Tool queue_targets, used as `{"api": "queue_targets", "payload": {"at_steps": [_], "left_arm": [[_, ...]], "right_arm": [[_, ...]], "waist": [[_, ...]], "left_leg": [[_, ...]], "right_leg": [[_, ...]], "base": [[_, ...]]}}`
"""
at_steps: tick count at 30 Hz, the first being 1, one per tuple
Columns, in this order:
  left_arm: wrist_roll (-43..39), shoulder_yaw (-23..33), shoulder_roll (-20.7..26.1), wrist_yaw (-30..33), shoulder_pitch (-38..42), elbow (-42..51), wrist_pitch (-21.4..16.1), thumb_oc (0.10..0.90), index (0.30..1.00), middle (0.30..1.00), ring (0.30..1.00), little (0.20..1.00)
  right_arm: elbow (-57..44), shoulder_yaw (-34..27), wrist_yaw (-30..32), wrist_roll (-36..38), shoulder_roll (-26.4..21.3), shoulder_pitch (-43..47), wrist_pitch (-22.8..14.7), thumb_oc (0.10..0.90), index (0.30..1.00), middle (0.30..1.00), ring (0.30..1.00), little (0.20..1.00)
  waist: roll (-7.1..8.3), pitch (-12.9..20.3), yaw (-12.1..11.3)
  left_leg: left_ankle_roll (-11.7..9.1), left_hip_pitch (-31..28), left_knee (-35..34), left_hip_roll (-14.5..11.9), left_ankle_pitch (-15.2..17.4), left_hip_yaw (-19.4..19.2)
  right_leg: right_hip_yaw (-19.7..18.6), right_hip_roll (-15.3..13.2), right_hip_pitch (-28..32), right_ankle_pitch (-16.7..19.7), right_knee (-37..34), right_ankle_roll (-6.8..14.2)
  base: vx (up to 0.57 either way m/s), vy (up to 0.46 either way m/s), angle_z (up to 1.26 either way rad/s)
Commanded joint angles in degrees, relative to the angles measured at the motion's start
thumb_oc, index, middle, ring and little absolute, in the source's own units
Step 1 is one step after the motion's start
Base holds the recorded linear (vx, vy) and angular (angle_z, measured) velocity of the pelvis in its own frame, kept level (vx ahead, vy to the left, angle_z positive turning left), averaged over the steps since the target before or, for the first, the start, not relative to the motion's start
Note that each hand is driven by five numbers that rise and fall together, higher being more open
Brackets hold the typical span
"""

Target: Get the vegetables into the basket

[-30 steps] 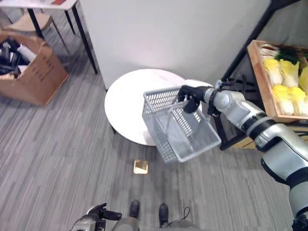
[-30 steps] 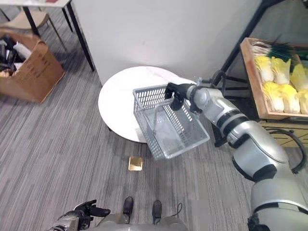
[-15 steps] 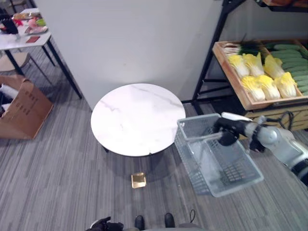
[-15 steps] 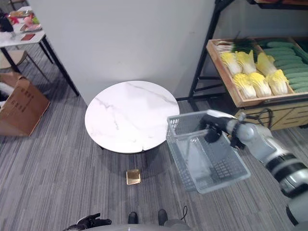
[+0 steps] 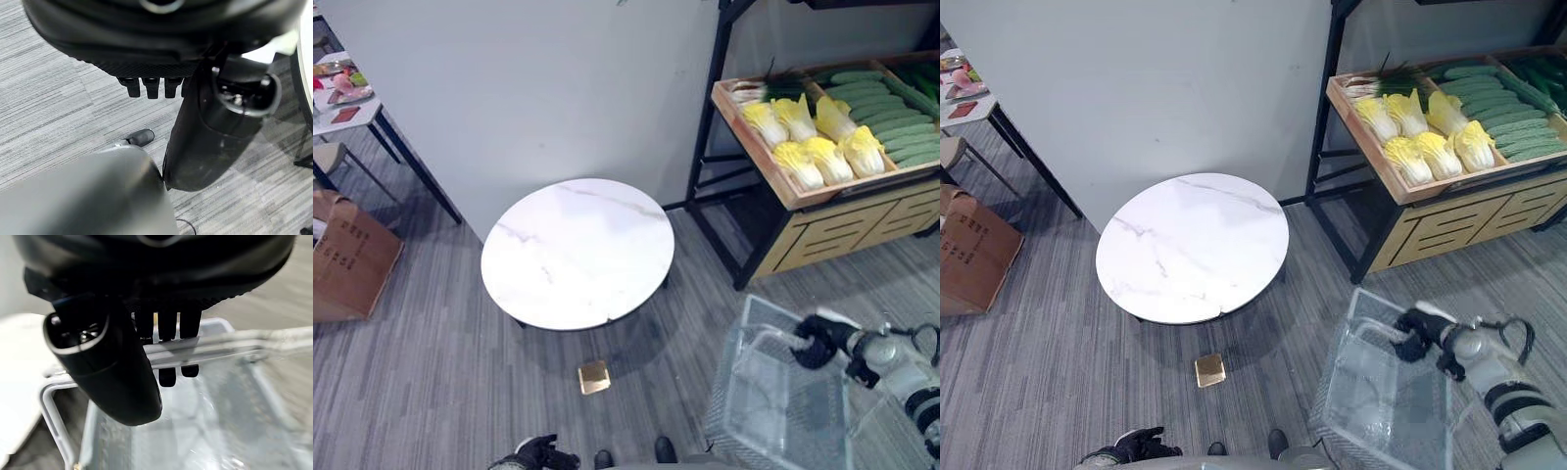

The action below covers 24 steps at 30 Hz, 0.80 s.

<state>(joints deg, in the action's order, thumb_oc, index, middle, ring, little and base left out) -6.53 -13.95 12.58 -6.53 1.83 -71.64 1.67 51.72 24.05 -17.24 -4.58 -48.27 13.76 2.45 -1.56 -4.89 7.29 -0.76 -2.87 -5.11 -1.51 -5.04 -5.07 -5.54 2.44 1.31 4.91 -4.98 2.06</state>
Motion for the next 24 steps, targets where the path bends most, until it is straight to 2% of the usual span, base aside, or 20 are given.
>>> {"api": "queue_targets", "payload": {"at_steps": [1,6,9,11,12,13,15,17,24], "left_arm": [[2.6,-3.5,1.6,-0.7,2.2,-2.4,-0.7,0.900,1.000,1.000,1.000,1.000],[2.6,-3.9,1.4,-0.9,2.2,-2.1,-0.8,0.900,1.000,1.000,1.000,1.000],[2.8,-3.9,1.3,-0.8,1.6,-2.4,-0.8,0.900,1.000,1.000,1.000,1.000],[2.9,-3.8,1.3,-0.8,1.6,-2.5,-0.7,0.900,1.000,1.000,1.000,1.000],[2.6,-3.0,1.4,-0.4,1.5,-2.8,-0.8,0.900,1.000,1.000,1.000,1.000],[2.6,-3.0,1.5,-0.4,1.5,-2.8,-0.8,0.900,1.000,1.000,1.000,1.000],[-5.3,3.2,2.4,0.7,0.9,-1.9,-0.4,0.900,1.000,1.000,1.000,1.000],[-5.8,4.3,2.5,0.9,0.4,-1.7,-0.5,0.900,1.000,1.000,1.000,1.000],[-2.4,2.3,3.4,1.6,2.6,-0.8,-1.0,0.900,1.000,1.000,1.000,1.000]], "right_arm": [[0.7,-2.7,4.3,-1.4,-1.0,6.9,-2.6,0.400,0.300,0.300,0.300,0.300],[5.2,-4.2,5.0,-1.7,2.4,4.4,-2.4,0.400,0.300,0.300,0.300,0.300],[9.6,-6.2,6.4,-0.6,6.3,1.8,-2.4,0.400,0.300,0.300,0.300,0.300],[10.6,-6.7,7.0,-0.1,7.2,1.5,-2.6,0.400,0.300,0.300,0.300,0.300],[12.8,-7.6,7.6,0.8,9.5,0.3,-2.5,0.400,0.300,0.300,0.300,0.300],[12.9,-7.6,7.7,0.8,9.5,0.3,-2.6,0.400,0.300,0.300,0.300,0.300],[13.9,-10.1,9.1,2.5,12.8,-2.7,-2.5,0.400,0.300,0.300,0.300,0.300],[12.9,-11.0,9.7,2.7,13.8,-4.2,-2.4,0.400,0.300,0.300,0.300,0.300],[10.8,-10.7,9.3,2.3,16.3,-6.2,-2.0,0.400,0.300,0.300,0.300,0.300]], "waist": [[3.67,2.1,-1.2],[3.54,1.7,-1.3],[3.45,1.4,-1.6],[3.47,1.3,-1.7],[3.43,1.2,-1.9],[3.47,1.2,-1.9],[3.64,1.0,-2.8],[3.70,0.9,-3.0],[3.78,-0.4,-1.1]], "left_leg": [[-2.8,-2.6,0.6,-0.2,5.0,1.2],[-2.7,-2.5,0.5,0.0,5.0,1.5],[-2.5,-2.2,0.5,0.2,5.0,2.0],[-2.5,-2.2,0.5,0.2,5.0,2.0],[-2.4,-2.1,0.5,0.2,5.0,2.2],[-2.4,-2.1,0.5,0.3,5.0,2.2],[-2.1,-2.0,0.6,0.7,5.2,2.8],[-1.9,-2.1,0.7,0.9,5.5,2.7],[-0.8,-1.7,4.0,2.1,8.0,-1.6]], "right_leg": [[2.7,-5.6,-0.6,-1.3,2.4,6.1],[3.1,-5.8,-0.6,-1.3,2.4,6.1],[3.4,-6.1,-0.7,-1.2,2.4,6.2],[3.4,-6.1,-0.7,-1.2,2.4,6.2],[3.7,-6.3,-0.6,-1.2,2.4,6.2],[3.7,-6.3,-0.6,-1.2,2.3,6.2],[4.1,-6.7,-0.4,-1.2,2.3,6.3],[4.0,-6.9,-0.4,-1.1,2.3,6.5],[-0.1,-7.6,-2.1,0.0,3.4,7.9]], "base": [[-0.03,0.021,-0.05],[0.00,0.002,0.01],[-0.01,0.015,0.07],[0.00,0.011,0.06],[0.00,0.013,0.04],[0.01,0.022,0.06],[0.02,0.020,0.09],[0.01,0.031,0.08],[-0.01,0.087,-0.26]]}}
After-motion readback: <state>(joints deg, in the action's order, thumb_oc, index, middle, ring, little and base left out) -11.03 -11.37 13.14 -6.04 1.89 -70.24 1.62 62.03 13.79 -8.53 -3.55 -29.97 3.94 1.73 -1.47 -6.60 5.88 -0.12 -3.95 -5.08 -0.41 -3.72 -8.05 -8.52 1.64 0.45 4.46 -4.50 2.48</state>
